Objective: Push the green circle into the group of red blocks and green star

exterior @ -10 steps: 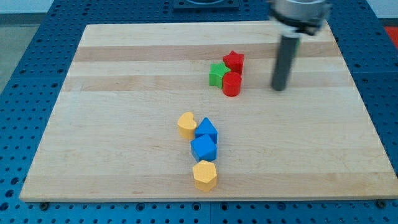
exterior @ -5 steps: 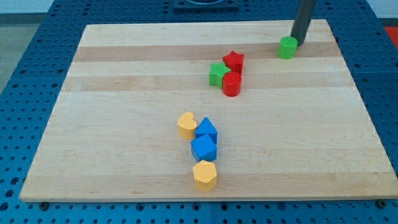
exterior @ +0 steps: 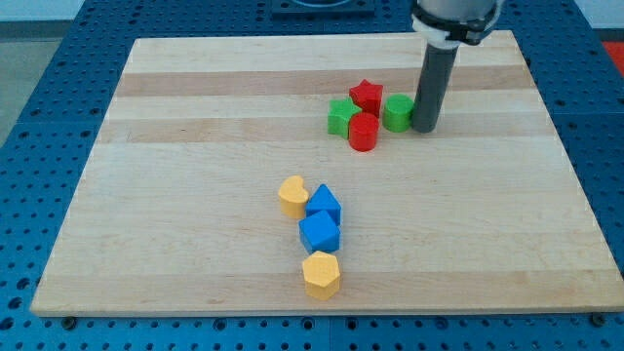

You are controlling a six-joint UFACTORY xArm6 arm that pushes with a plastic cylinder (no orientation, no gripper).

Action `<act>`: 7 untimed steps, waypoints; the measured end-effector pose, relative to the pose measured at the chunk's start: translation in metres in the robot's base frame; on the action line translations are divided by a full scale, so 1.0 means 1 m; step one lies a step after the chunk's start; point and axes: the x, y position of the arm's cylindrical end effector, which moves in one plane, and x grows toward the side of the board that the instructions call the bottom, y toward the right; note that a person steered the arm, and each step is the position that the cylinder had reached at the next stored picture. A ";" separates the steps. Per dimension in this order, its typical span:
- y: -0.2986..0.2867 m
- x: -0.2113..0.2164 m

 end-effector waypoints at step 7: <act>0.015 -0.015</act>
